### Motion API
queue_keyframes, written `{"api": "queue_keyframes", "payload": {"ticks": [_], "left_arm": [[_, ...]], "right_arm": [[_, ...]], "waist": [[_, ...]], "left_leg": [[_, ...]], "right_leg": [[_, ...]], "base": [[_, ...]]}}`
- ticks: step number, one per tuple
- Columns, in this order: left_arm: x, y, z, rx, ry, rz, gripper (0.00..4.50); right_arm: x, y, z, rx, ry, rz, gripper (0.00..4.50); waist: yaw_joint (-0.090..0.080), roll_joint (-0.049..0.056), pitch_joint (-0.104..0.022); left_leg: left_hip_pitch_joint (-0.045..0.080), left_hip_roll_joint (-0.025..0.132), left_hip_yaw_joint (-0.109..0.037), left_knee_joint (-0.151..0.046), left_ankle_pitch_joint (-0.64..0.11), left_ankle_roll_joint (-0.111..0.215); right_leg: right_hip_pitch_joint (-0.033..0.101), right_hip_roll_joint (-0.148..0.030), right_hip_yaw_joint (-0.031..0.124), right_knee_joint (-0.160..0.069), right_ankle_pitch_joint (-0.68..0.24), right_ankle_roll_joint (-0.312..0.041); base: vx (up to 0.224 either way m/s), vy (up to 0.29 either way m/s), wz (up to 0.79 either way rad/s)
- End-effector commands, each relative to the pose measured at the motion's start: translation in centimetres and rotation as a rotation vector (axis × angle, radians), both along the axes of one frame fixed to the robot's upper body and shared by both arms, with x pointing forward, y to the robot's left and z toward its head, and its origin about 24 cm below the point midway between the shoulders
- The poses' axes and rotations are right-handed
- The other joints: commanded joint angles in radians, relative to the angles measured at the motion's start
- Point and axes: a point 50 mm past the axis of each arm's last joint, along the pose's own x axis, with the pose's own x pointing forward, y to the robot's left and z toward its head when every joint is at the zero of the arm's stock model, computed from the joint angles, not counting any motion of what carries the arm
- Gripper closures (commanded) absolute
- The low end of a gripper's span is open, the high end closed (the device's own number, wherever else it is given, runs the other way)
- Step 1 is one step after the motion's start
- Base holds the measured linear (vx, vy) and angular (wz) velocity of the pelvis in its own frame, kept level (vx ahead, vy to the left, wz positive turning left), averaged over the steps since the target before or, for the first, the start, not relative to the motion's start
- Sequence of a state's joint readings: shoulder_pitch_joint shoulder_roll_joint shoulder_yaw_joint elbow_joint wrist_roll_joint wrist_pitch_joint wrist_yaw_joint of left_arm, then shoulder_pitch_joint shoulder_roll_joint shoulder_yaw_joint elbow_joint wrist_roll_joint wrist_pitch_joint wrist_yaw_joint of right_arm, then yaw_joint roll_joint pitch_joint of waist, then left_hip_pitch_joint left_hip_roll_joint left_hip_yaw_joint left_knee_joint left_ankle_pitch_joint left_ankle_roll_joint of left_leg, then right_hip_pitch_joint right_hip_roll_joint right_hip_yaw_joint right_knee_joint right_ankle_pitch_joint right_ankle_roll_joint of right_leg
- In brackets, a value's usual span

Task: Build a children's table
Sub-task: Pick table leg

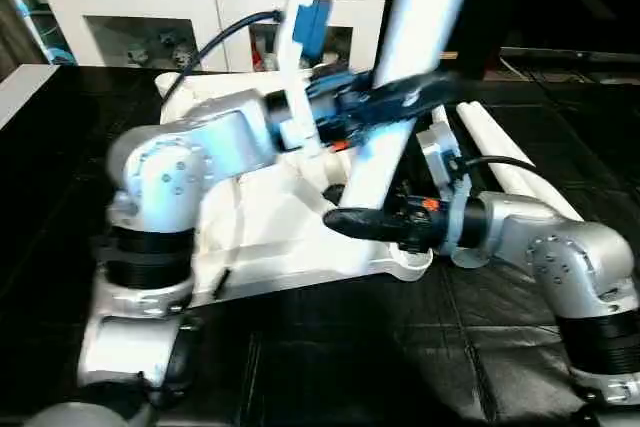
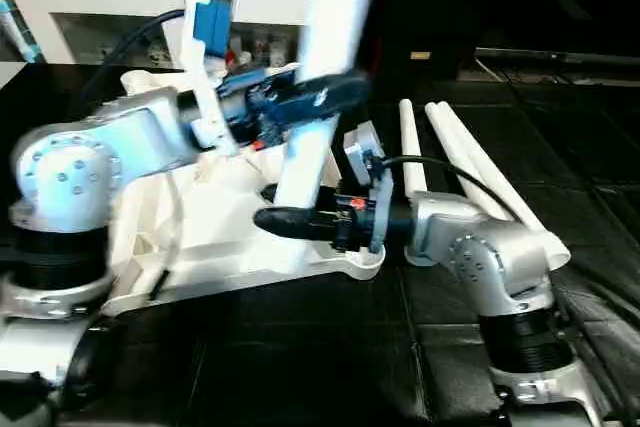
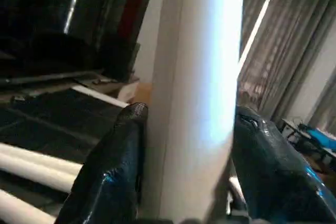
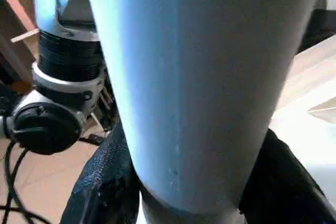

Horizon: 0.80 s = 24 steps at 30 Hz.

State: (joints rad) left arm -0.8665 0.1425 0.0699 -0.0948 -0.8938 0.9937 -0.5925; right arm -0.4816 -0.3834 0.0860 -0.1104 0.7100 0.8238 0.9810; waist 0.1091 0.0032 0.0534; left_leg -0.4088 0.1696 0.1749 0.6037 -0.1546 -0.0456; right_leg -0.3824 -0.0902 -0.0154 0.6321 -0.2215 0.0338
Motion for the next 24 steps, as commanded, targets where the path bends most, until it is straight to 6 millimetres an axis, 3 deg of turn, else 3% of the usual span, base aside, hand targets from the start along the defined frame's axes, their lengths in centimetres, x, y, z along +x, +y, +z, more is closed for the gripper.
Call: {"api": "queue_keyframes", "payload": {"ticks": [1, 8, 14, 17, 18, 20, 22, 23, 24], "left_arm": [[-1.3, -0.9, 1.6, -0.040, -0.075, -0.066, 1.55], [-1.3, -1.1, 2.0, -0.073, -0.118, -0.027, 1.55], [-1.1, 0.5, 4.1, -0.272, -0.139, 0.052, 1.55], [-1.2, 1.1, 4.2, -0.298, -0.133, 0.063, 1.55], [-1.3, 1.6, 3.9, -0.301, -0.131, 0.081, 1.55], [-1.2, 2.4, 3.0, -0.252, -0.136, 0.152, 1.55], [-1.0, 2.9, 2.2, -0.192, -0.145, 0.217, 1.55], [-0.7, 3.4, 1.0, -0.103, -0.165, 0.300, 1.55], [-0.3, 4.1, -0.7, -0.003, -0.164, 0.401, 1.55]], "right_arm": [[0.5, -0.7, -1.0, -0.018, 0.047, -0.080, 2.54], [0.7, -0.2, -1.1, 0.001, -0.001, -0.124, 2.54], [2.2, -0.3, -1.3, -0.010, -0.050, -0.305, 2.55], [2.4, -0.4, -1.5, -0.014, -0.059, -0.338, 2.57], [2.5, -0.7, -1.6, -0.011, -0.075, -0.378, 2.58], [2.8, -1.1, -1.7, 0.003, -0.099, -0.455, 2.58], [3.0, -1.5, -1.7, 0.006, -0.115, -0.510, 2.58], [3.1, -1.9, -1.6, 0.015, -0.138, -0.566, 2.58], [3.2, -2.5, -1.7, -0.004, -0.172, -0.628, 2.58]], "waist": [[0.001, -0.006, -0.074], [0.001, -0.003, -0.075], [-0.001, 0.001, -0.074], [-0.002, -0.002, -0.073], [-0.003, -0.005, -0.073], [-0.004, 0.001, -0.072], [-0.007, -0.001, -0.072], [-0.010, 0.001, -0.072], [-0.015, -0.005, -0.072]], "left_leg": [[0.032, 0.037, -0.008, -0.063, -0.133, 0.017], [0.032, 0.039, -0.011, -0.065, -0.144, 0.004], [0.032, 0.037, -0.010, -0.067, -0.164, -0.008], [0.032, 0.037, -0.010, -0.066, -0.168, -0.009], [0.031, 0.037, -0.009, -0.066, -0.166, -0.006], [0.031, 0.037, -0.010, -0.068, -0.167, -0.005], [0.032, 0.039, -0.011, -0.070, -0.167, -0.007], [0.033, 0.041, -0.012, -0.072, -0.170, -0.009], [0.033, 0.040, -0.011, -0.074, -0.176, -0.015]], "right_leg": [[0.040, -0.035, 0.016, -0.063, 0.003, -0.260], [0.040, -0.035, 0.015, -0.063, 0.014, -0.251], [0.039, -0.035, 0.015, -0.065, -0.008, -0.257], [0.040, -0.034, 0.015, -0.064, -0.005, -0.253], [0.040, -0.033, 0.015, -0.065, -0.008, -0.246], [0.039, -0.031, 0.015, -0.066, -0.015, -0.236], [0.037, -0.031, 0.015, -0.069, -0.022, -0.219], [0.036, -0.030, 0.015, -0.071, -0.032, -0.204], [0.035, -0.028, 0.016, -0.072, -0.050, -0.185]], "base": [[0.000, 0.000, 0.00], [0.000, 0.000, 0.00], [0.000, 0.000, 0.00], [0.000, 0.000, 0.00], [0.000, 0.000, 0.00], [0.000, 0.000, 0.00], [0.000, 0.000, 0.00], [0.000, 0.000, 0.00], [0.000, 0.000, 0.00]]}}
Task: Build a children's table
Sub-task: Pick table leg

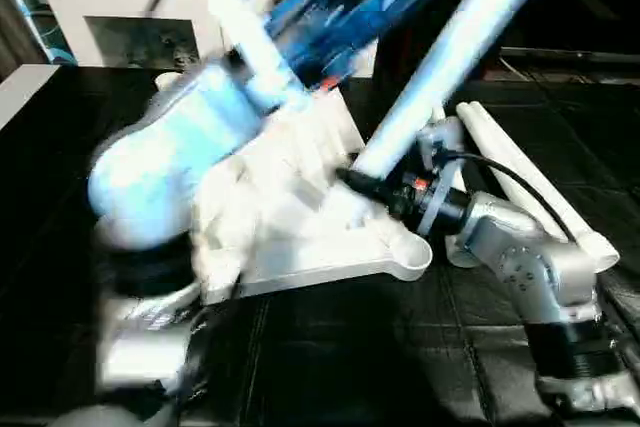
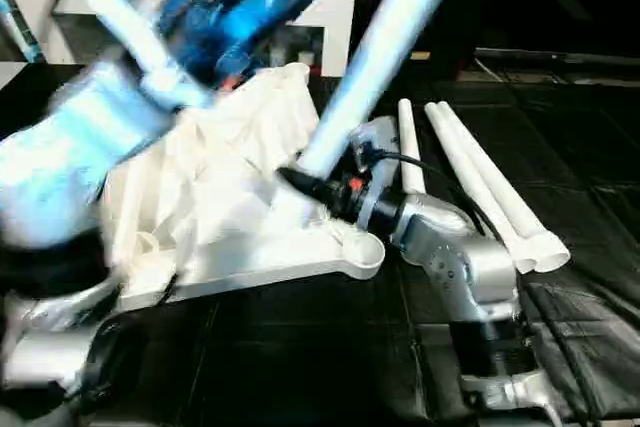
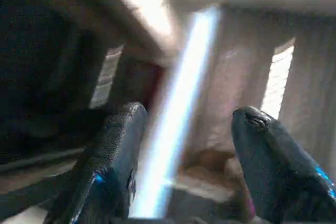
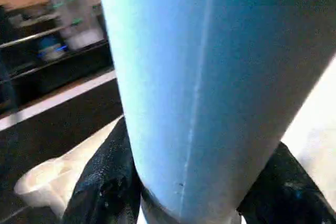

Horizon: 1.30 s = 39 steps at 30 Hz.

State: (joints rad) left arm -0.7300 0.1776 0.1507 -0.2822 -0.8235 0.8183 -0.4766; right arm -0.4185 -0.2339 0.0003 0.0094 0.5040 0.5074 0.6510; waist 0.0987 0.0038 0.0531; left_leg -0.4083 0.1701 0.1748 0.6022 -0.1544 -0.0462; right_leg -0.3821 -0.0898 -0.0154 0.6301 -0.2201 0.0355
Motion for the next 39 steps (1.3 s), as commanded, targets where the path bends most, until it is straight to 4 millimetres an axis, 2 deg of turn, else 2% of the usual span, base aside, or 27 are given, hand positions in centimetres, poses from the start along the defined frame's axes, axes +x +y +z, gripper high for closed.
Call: {"api": "queue_keyframes", "payload": {"ticks": [1, 3, 5, 9, 14, 18, 19, 20, 21, 22, 23, 24, 25, 26, 27, 28, 29, 30, 31, 32, 33, 34, 35, 36, 37, 38, 39], "left_arm": [[0.6, 0.7, -2.8, 0.160, 0.029, 0.182, 1.55], [0.8, 2.1, -6.4, 0.308, 0.083, 0.385, 1.55], [0.7, 2.3, -7.0, 0.319, 0.095, 0.413, 1.55], [-1.4, 3.4, -12.5, 0.372, 0.212, 0.656, 1.55], [-2.6, 3.8, -15.4, 0.453, 0.273, 0.746, 1.55], [-2.7, 4.7, -16.3, 0.457, 0.283, 0.894, 1.55], [-2.7, 4.7, -16.3, 0.457, 0.283, 0.894, 1.55], [-2.6, 4.9, -16.1, 0.456, 0.277, 0.923, 1.55], [-2.3, 5.2, -15.8, 0.452, 0.276, 0.952, 1.55], [-2.2, 5.2, -15.8, 0.451, 0.276, 0.952, 1.55], [-2.2, 5.0, -15.9, 0.469, 0.274, 0.929, 1.55], [-2.2, 4.8, -16.0, 0.489, 0.271, 0.903, 1.55], [-2.3, 4.7, -16.3, 0.475, 0.308, 0.878, 1.55], [-2.3, 4.7, -16.3, 0.464, 0.314, 0.869, 1.55], [-2.3, 4.6, -16.3, 0.458, 0.322, 0.862, 1.55], [-2.2, 4.6, -16.3, 0.454, 0.320, 0.863, 1.55], [-2.2, 4.6, -16.2, 0.453, 0.317, 0.870, 1.55], [-2.1, 4.6, -16.1, 0.456, 0.311, 0.883, 1.55], [-2.0, 4.7, -16.0, 0.457, 0.302, 0.884, 1.55], [-1.9, 4.5, -15.9, 0.459, 0.296, 0.868, 1.55], [-1.9, 4.5, -15.9, 0.462, 0.294, 0.852, 1.55], [-1.8, 4.2, -15.7, 0.471, 0.282, 0.795, 1.55], [-1.8, 4.1, -15.7, 0.473, 0.279, 0.781, 1.55], [-1.8, 3.8, -15.6, 0.512, 0.238, 0.694, 1.55], [-1.8, 3.7, -15.6, 0.532, 0.220, 0.659, 1.55], [-1.9, 3.3, -15.7, 0.548, 0.214, 0.595, 1.55], [-2.0, 2.7, -16.1, 0.602, 0.195, 0.468, 1.55]], "right_arm": [[0.1, -1.5, 0.5, -0.025, -0.061, -0.127, 2.58], [-0.2, -2.6, 0.0, -0.090, -0.054, -0.224, 2.58], [-0.3, -2.7, 0.0, -0.101, -0.051, -0.238, 2.58], [-1.5, -3.2, -1.3, -0.165, -0.015, -0.360, 2.58], [-2.2, -2.9, -1.7, -0.130, -0.002, -0.377, 2.58], [-2.7, -2.3, -2.2, -0.189, -0.028, -0.387, 2.58], [-2.7, -2.3, -2.2, -0.189, -0.028, -0.387, 2.58], [-2.6, -2.1, -2.0, -0.224, -0.058, -0.394, 2.58], [-2.3, -1.8, -1.8, -0.300, -0.129, -0.410, 2.58], [-2.3, -1.7, -1.8, -0.305, -0.134, -0.411, 2.58], [-2.3, -1.7, -1.9, -0.296, -0.130, -0.419, 2.58], [-2.2, -1.8, -1.9, -0.276, -0.116, -0.426, 2.58], [-2.2, -1.9, -2.0, -0.246, -0.087, -0.430, 2.58], [-2.2, -2.1, -2.0, -0.188, -0.051, -0.437, 2.58], [-2.2, -2.3, -1.9, -0.141, -0.048, -0.445, 2.58], [-2.2, -2.4, -1.8, -0.125, -0.043, -0.443, 2.58], [-2.2, -2.4, -1.8, -0.120, -0.048, -0.447, 2.58], [-2.2, -2.5, -1.9, -0.136, -0.048, -0.454, 2.58], [-2.2, -2.5, -2.0, -0.143, -0.039, -0.446, 2.58], [-2.3, -2.4, -2.1, -0.140, -0.032, -0.420, 2.58], [-2.4, -2.4, -2.1, -0.134, -0.031, -0.401, 2.58], [-2.5, -2.6, -2.0, -0.087, 0.004, -0.408, 2.58], [-2.5, -2.7, -2.0, -0.075, 0.013, -0.412, 2.58], [-2.6, -3.0, -2.1, -0.037, 0.066, -0.419, 2.58], [-2.6, -3.1, -2.0, -0.012, 0.077, -0.416, 2.58], [-2.6, -3.3, -1.8, 0.002, 0.076, -0.419, 2.58], [-2.4, -3.6, -1.5, -0.001, 0.056, -0.432, 2.58]], "waist": [[-0.007, -0.008, -0.069], [-0.011, -0.006, -0.069], [-0.012, -0.003, -0.072], [-0.019, -0.019, -0.064], [-0.024, -0.019, -0.056], [-0.026, -0.020, -0.056], [-0.028, -0.017, -0.056], [-0.021, -0.020, -0.049], [-0.047, 0.021, -0.062], [-0.047, 0.021, -0.062], [-0.073, 0.039, -0.059], [-0.087, 0.050, -0.051], [-0.097, 0.051, -0.054], [-0.090, 0.043, -0.046], [-0.072, 0.025, -0.045], [-0.065, 0.000, -0.045], [-0.013, -0.036, -0.053], [0.011, -0.061, -0.061], [0.019, -0.066, -0.073], [0.023, -0.060, -0.076], [0.018, -0.054, -0.073], [0.015, -0.033, -0.074], [0.015, -0.033, -0.074], [-0.011, -0.002, -0.069], [-0.021, 0.029, -0.084], [-0.031, 0.036, -0.080], [-0.033, 0.039, -0.067]], "left_leg": [[0.032, 0.043, -0.012, -0.076, -0.186, -0.021], [0.035, 0.043, -0.012, -0.078, -0.200, -0.041], [0.034, 0.042, -0.013, -0.078, -0.190, -0.046], [0.027, 0.048, -0.012, -0.082, -0.215, -0.028], [0.032, 0.045, -0.013, -0.087, -0.313, -0.041], [0.034, 0.045, -0.018, -0.090, -0.353, -0.059], [0.038, 0.048, -0.024, -0.094, -0.370, -0.082], [-0.014, 0.026, -0.063, -0.119, -0.379, -0.044], [0.011, 0.049, -0.127, -0.123, -0.447, -0.043], [0.011, 0.049, -0.127, -0.123, -0.447, -0.043], [0.022, 0.077, -0.199, -0.147, -0.504, -0.027], [0.033, 0.090, -0.268, -0.176, -0.583, -0.006], [0.073, 0.165, -0.238, -0.167, -0.597, -0.023], [0.049, 0.158, -0.211, -0.174, -0.601, 0.009], [0.032, 0.116, -0.162, -0.155, -0.565, 0.070], [0.013, 0.062, -0.120, -0.099, -0.524, 0.078], [0.008, -0.016, -0.050, 0.027, -0.271, 0.050], [-0.049, -0.003, -0.066, 0.067, -0.102, 0.060], [-0.086, -0.012, -0.079, 0.097, -0.120, 0.092], [-0.088, -0.012, -0.089, 0.100, -0.132, 0.099], [-0.085, -0.012, -0.103, 0.101, -0.146, 0.112], [-0.056, -0.003, -0.106, 0.047, -0.089, 0.105], [-0.056, -0.003, -0.106, 0.047, -0.089, 0.105], [0.004, 0.028, -0.093, -0.028, 0.019, 0.126], [0.045, 0.068, -0.111, -0.038, 0.023, 0.141], [0.044, 0.081, -0.120, -0.048, 0.016, 0.127], [0.052, 0.072, -0.100, -0.066, -0.183, 0.050]], "right_leg": [[0.033, -0.029, 0.016, -0.075, -0.080, -0.162], [0.030, -0.027, 0.018, -0.074, -0.108, -0.125], [0.029, -0.026, 0.018, -0.072, -0.093, -0.123], [0.029, -0.030, 0.020, -0.082, -0.103, -0.134], [0.012, -0.028, 0.023, -0.097, -0.266, -0.089], [0.008, -0.027, 0.023, -0.101, -0.295, -0.069], [0.005, -0.017, 0.018, -0.098, -0.285, -0.065], [0.041, -0.028, -0.031, -0.080, -0.258, -0.077], [0.038, -0.006, -0.071, -0.065, -0.131, -0.133], [0.038, -0.006, -0.071, -0.065, -0.131, -0.133], [0.039, 0.022, -0.086, -0.027, -0.097, -0.185], [0.031, 0.034, -0.087, 0.021, -0.145, -0.215], [-0.002, 0.023, -0.064, 0.027, -0.148, -0.202], [0.008, 0.021, -0.055, 0.057, -0.102, -0.173], [0.011, -0.005, -0.025, 0.014, -0.082, -0.167], [0.009, -0.039, 0.012, -0.054, -0.096, -0.179], [0.021, -0.142, 0.056, -0.150, -0.427, -0.055], [0.054, -0.161, 0.099, -0.139, -0.599, 0.161], [0.070, -0.168, 0.128, -0.111, -0.505, 0.304], [0.073, -0.175, 0.131, -0.097, -0.411, 0.289], [0.075, -0.178, 0.129, -0.086, -0.212, 0.178], [0.076, -0.132, 0.086, -0.072, -0.021, -0.010], [0.076, -0.132, 0.086, -0.072, -0.021, -0.010], [0.041, -0.025, 0.008, -0.045, 0.098, -0.184], [0.024, -0.007, -0.009, -0.020, 0.079, -0.222], [0.026, -0.006, -0.014, -0.019, 0.065, -0.223], [0.022, -0.016, -0.011, -0.044, -0.020, -0.223]], "base": [[0.000, 0.000, 0.00], [0.000, 0.000, 0.00], [0.000, 0.000, 0.00], [0.000, 0.000, 0.00], [0.000, 0.000, 0.00], [0.000, 0.000, 0.00], [0.000, 0.000, 0.00], [0.000, 0.000, 0.00], [-0.012, -0.027, 0.45], [-0.012, -0.027, 0.45], [0.002, -0.064, 0.55], [0.001, -0.116, 0.48], [0.001, -0.116, 0.48], [0.009, -0.185, 0.32], [0.015, -0.245, 0.17], [0.015, -0.245, 0.17], [0.023, -0.209, 0.03], [0.009, -0.141, -0.12], [0.009, -0.141, -0.12], [-0.006, -0.084, -0.05], [0.000, 0.000, 0.00], [0.000, 0.000, 0.00], [0.000, 0.000, 0.00], [-0.018, 0.078, 0.05], [-0.018, 0.078, 0.05], [-0.035, 0.099, -0.01], [-0.042, 0.101, 0.00]]}}
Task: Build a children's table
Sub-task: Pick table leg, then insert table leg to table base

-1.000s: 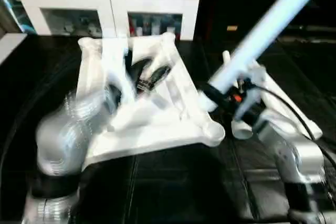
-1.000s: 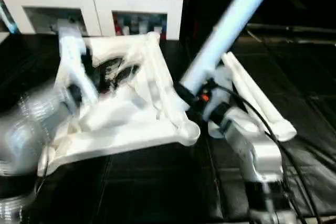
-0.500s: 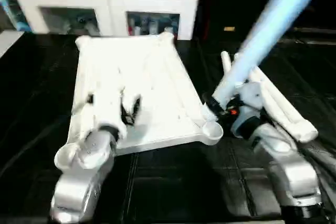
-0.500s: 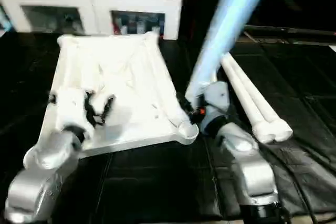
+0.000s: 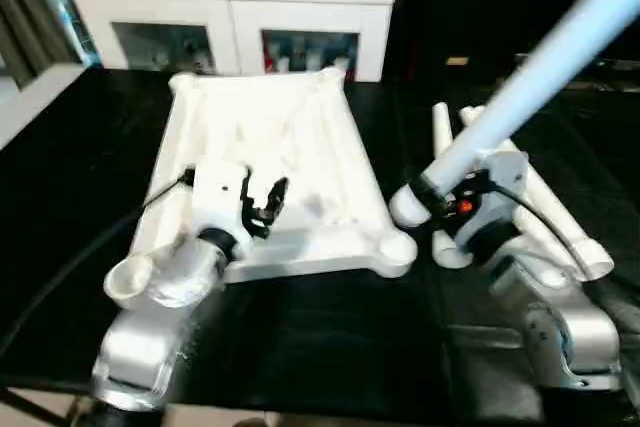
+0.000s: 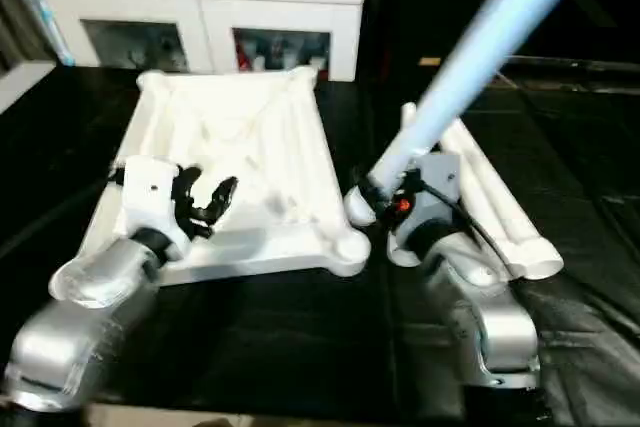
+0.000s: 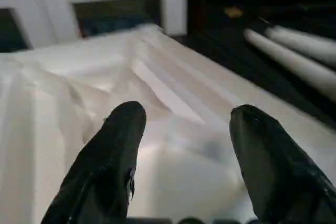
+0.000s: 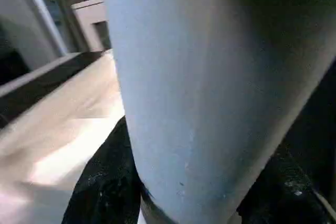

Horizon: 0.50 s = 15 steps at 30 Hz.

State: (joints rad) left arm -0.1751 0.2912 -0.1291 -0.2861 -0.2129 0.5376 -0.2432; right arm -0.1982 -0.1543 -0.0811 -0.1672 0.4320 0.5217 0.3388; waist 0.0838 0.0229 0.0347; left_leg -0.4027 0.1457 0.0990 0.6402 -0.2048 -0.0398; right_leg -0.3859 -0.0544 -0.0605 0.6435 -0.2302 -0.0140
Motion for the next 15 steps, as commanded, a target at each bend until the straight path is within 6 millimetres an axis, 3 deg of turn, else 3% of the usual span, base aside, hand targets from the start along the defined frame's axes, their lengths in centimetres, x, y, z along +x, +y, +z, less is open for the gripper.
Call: {"api": "queue_keyframes", "payload": {"ticks": [1, 2, 3, 4, 5, 6, 7, 8, 10, 15], "left_arm": [[-0.1, -1.7, -0.3, 0.021, 0.042, -0.206, 1.55], [-0.2, -2.0, -0.5, 0.032, 0.058, -0.268, 1.55], [-0.3, -2.3, -0.9, 0.059, 0.080, -0.340, 1.55], [-0.3, -2.4, -1.2, 0.076, 0.096, -0.382, 1.55], [-0.2, -2.6, -1.3, 0.077, 0.115, -0.417, 1.55], [-0.2, -2.7, -1.4, 0.075, 0.129, -0.454, 1.55], [0.1, -2.8, -1.4, 0.080, 0.144, -0.504, 1.55], [0.1, -2.8, -1.4, 0.079, 0.145, -0.506, 1.55], [0.5, -3.2, -1.5, 0.061, 0.184, -0.574, 1.55], [1.6, -4.4, -2.1, 0.124, 0.234, -0.710, 1.55]], "right_arm": [[0.2, -1.1, 1.4, -0.011, -0.057, -0.034, 2.58], [0.3, -1.3, 1.5, -0.038, -0.061, -0.042, 2.58], [0.3, -1.6, 1.6, -0.069, -0.067, -0.036, 2.58], [0.3, -1.7, 1.6, -0.087, -0.070, -0.028, 2.58], [0.4, -1.8, 1.7, -0.103, -0.080, -0.023, 2.58], [0.5, -2.0, 1.9, -0.121, -0.092, -0.019, 2.58], [0.5, -2.1, 2.0, -0.142, -0.103, -0.010, 2.58], [0.5, -2.1, 2.0, -0.143, -0.103, -0.010, 2.58], [0.5, -2.4, 2.1, -0.163, -0.082, 0.012, 2.58], [0.6, -3.2, 2.3, -0.224, -0.094, 0.030, 2.58]], "waist": [[-0.018, 0.015, -0.043], [-0.016, 0.015, -0.041], [-0.016, 0.007, -0.035], [-0.016, -0.002, -0.030], [-0.014, 0.011, -0.029], [-0.019, -0.002, -0.026], [-0.020, 0.007, -0.028], [-0.023, -0.001, -0.032], [-0.031, 0.002, -0.038], [-0.034, -0.003, -0.041]], "left_leg": [[0.045, 0.088, -0.017, -0.109, -0.209, 0.012], [0.048, 0.082, -0.010, -0.113, -0.277, -0.021], [0.050, 0.072, 0.004, -0.116, -0.357, -0.068], [0.049, 0.067, 0.013, -0.119, -0.390, -0.085], [0.050, 0.065, 0.014, -0.119, -0.400, -0.094], [0.048, 0.064, 0.020, -0.123, -0.415, -0.096], [0.046, 0.063, 0.018, -0.124, -0.406, -0.096], [0.048, 0.062, 0.022, -0.123, -0.388, -0.087], [0.039, 0.063, 0.028, -0.123, -0.298, -0.063], [0.034, 0.063, 0.036, -0.115, -0.236, -0.027]], "right_leg": [[0.028, -0.058, 0.039, -0.067, -0.045, -0.175], [0.027, -0.063, 0.043, -0.075, -0.091, -0.171], [0.023, -0.073, 0.051, -0.087, -0.184, -0.155], [0.023, -0.080, 0.060, -0.098, -0.282, -0.125], [0.022, -0.083, 0.064, -0.100, -0.321, -0.111], [0.022, -0.085, 0.068, -0.109, -0.378, -0.088], [0.026, -0.088, 0.068, -0.109, -0.391, -0.079], [0.025, -0.088, 0.067, -0.114, -0.409, -0.063], [0.032, -0.087, 0.067, -0.110, -0.309, -0.085], [0.032, -0.088, 0.068, -0.110, -0.268, -0.116]], "base": [[-0.042, 0.101, 0.00], [-0.052, 0.077, 0.09], [-0.058, 0.050, 0.06], [-0.058, 0.050, 0.06], [-0.054, 0.035, -0.01], [0.000, 0.000, 0.00], [0.000, 0.000, 0.00], [0.000, 0.000, 0.00], [0.000, 0.000, 0.00], [0.000, 0.000, 0.00]]}}
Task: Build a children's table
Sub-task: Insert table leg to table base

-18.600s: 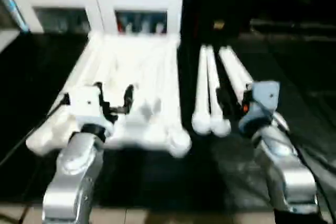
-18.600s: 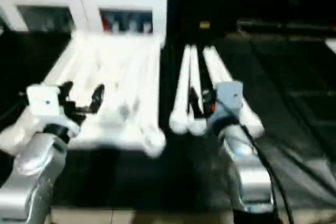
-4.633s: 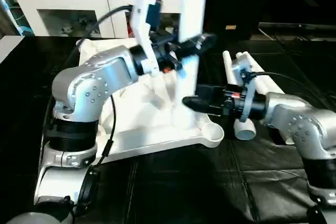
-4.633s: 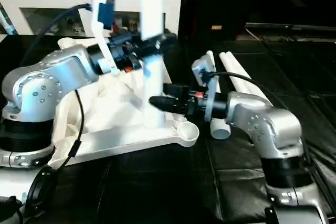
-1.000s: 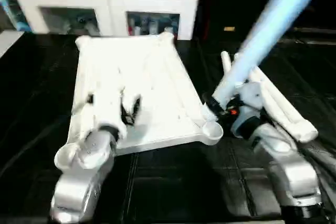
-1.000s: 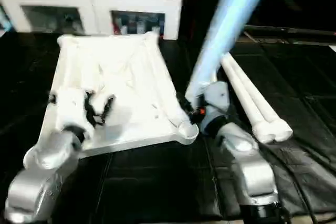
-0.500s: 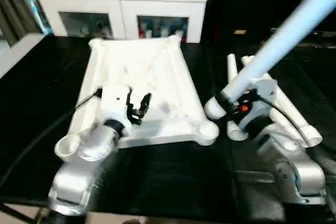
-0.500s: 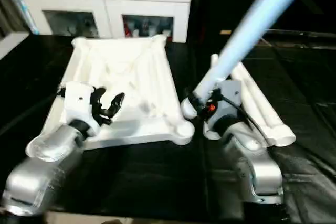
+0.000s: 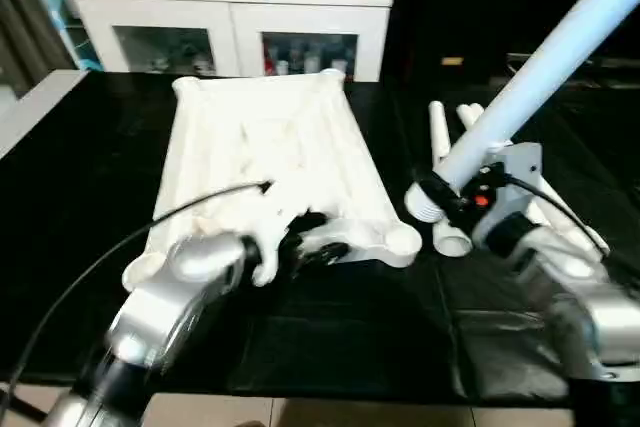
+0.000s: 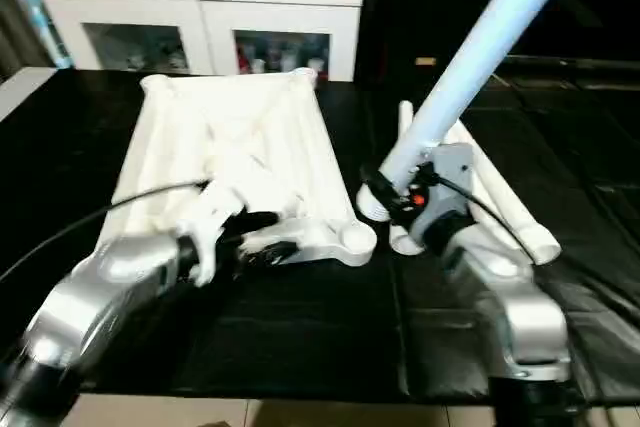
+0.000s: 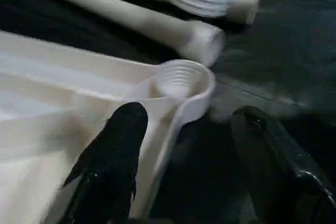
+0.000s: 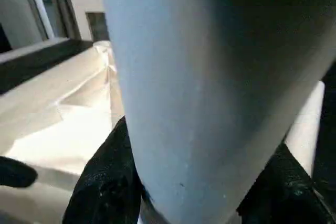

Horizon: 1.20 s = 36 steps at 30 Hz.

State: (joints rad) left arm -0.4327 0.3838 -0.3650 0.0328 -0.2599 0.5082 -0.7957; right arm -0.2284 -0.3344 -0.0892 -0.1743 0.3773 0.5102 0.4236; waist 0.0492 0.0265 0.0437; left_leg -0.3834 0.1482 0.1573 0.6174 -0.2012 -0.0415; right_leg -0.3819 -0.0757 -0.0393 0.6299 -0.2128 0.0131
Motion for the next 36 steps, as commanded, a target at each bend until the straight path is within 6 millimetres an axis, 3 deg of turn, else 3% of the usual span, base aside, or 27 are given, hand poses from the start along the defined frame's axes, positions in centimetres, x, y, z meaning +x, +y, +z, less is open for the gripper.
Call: {"api": "queue_keyframes", "payload": {"ticks": [1, 4, 5, 7, 8, 9, 14, 20, 36], "left_arm": [[0.4, -0.4, -0.6, 0.058, 0.005, -0.060, 1.55], [1.0, -0.6, -1.1, 0.092, 0.033, -0.072, 1.55], [1.1, -0.5, -1.3, 0.109, 0.047, -0.077, 1.72], [1.4, -0.2, -1.9, 0.161, 0.077, -0.091, 1.92], [1.5, -0.1, -2.0, 0.167, 0.083, -0.093, 1.92], [1.7, -0.1, -2.0, 0.170, 0.084, -0.091, 2.20], [2.6, 0.3, -2.4, 0.192, 0.083, -0.062, 2.49], [2.9, 0.6, -2.4, 0.196, 0.102, -0.075, 2.92], [2.8, 0.8, -2.6, 0.183, 0.146, -0.125, 4.40]], "right_arm": [[0.2, -0.1, 0.5, -0.020, -0.019, 0.011, 2.58], [0.1, -0.1, 0.5, -0.028, -0.018, 0.018, 2.58], [0.1, -0.1, 0.5, -0.028, -0.019, 0.021, 2.58], [-0.1, 0.0, 0.5, -0.018, -0.015, 0.031, 2.58], [-0.2, 0.0, 0.5, -0.018, -0.014, 0.034, 2.58], [-0.2, 0.0, 0.5, -0.018, -0.013, 0.035, 2.58], [-0.5, 0.1, 0.3, -0.016, -0.004, 0.047, 2.58], [-0.5, 0.1, 0.3, -0.020, -0.002, 0.056, 2.58], [-0.8, 1.2, -0.1, -0.022, 0.019, 0.140, 2.58]], "waist": [[-0.002, -0.005, -0.054], [-0.005, -0.003, -0.059], [-0.006, 0.002, -0.061], [-0.010, 0.002, -0.064], [-0.011, 0.001, -0.065], [-0.011, 0.002, -0.065], [-0.011, 0.006, -0.061], [-0.010, 0.005, -0.057], [-0.010, 0.008, -0.058]], "left_leg": [[0.010, 0.061, -0.022, -0.090, -0.204, -0.019], [0.010, 0.060, -0.019, -0.085, -0.178, -0.007], [0.009, 0.061, -0.019, -0.084, -0.150, 0.001], [0.010, 0.060, -0.017, -0.080, -0.110, 0.025], [0.009, 0.061, -0.017, -0.079, -0.103, 0.031], [0.010, 0.062, -0.016, -0.079, -0.101, 0.040], [0.015, 0.066, -0.011, -0.080, -0.120, 0.053], [0.018, 0.070, -0.009, -0.085, -0.168, 0.027], [0.017, 0.073, -0.010, -0.088, -0.173, 0.026]], "right_leg": [[0.034, -0.067, 0.046, -0.090, -0.231, -0.156], [0.037, -0.065, 0.044, -0.084, -0.161, -0.179], [0.039, -0.065, 0.043, -0.080, -0.110, -0.195], [0.043, -0.062, 0.040, -0.073, -0.018, -0.225], [0.045, -0.063, 0.040, -0.072, -0.001, -0.233], [0.046, -0.064, 0.040, -0.071, 0.011, -0.245], [0.045, -0.064, 0.039, -0.076, -0.008, -0.266], [0.042, -0.068, 0.041, -0.082, -0.088, -0.259], [0.043, -0.070, 0.041, -0.081, -0.072, -0.269]], "base": [[0.000, 0.000, 0.00], [0.000, 0.000, 0.00], [0.000, 0.000, 0.00], [0.000, 0.000, 0.00], [0.000, 0.000, 0.00], [0.000, 0.000, 0.00], [0.000, 0.000, 0.00], [0.000, 0.000, 0.00], [0.000, 0.000, 0.00]]}}
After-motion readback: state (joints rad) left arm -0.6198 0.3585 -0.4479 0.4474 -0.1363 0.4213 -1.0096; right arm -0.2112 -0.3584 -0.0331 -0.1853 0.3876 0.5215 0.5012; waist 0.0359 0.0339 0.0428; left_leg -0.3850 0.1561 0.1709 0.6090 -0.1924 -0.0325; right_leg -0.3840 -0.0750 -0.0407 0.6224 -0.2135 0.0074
